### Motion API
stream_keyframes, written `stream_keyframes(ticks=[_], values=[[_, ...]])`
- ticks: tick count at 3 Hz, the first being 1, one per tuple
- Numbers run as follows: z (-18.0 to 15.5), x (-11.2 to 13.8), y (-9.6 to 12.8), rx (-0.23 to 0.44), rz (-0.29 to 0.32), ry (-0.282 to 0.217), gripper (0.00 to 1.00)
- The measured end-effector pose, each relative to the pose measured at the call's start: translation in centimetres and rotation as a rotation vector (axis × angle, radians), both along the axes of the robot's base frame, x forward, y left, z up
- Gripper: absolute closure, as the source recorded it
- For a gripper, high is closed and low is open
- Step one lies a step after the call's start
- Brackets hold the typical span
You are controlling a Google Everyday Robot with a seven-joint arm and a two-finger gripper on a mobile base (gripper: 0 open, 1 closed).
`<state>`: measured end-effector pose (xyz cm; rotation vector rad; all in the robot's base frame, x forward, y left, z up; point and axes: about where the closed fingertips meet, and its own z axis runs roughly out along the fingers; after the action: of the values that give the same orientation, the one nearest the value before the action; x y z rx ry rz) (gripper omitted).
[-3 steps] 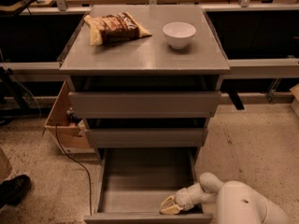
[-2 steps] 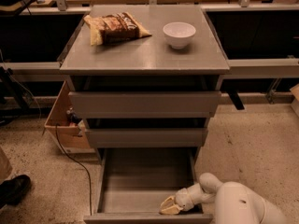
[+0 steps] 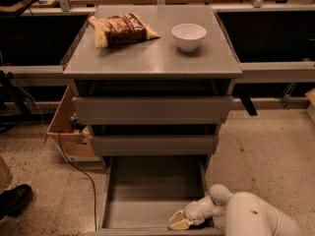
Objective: Open bottom drawer
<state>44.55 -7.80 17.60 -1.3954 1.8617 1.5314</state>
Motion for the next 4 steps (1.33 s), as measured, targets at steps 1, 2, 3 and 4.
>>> stream_keyframes(ticks=[1, 2, 3, 4], values=[[0.1, -0.8, -1.3, -0.021, -0.001, 0.029, 1.0], [0.0, -1.8, -2.3, -0.029, -0.003, 0.065, 1.0], [0.4, -2.8, -2.9, -0.014, -0.002, 0.066, 1.0], [1.8, -2.6, -4.2, 0.014, -0.017, 0.003, 1.0]])
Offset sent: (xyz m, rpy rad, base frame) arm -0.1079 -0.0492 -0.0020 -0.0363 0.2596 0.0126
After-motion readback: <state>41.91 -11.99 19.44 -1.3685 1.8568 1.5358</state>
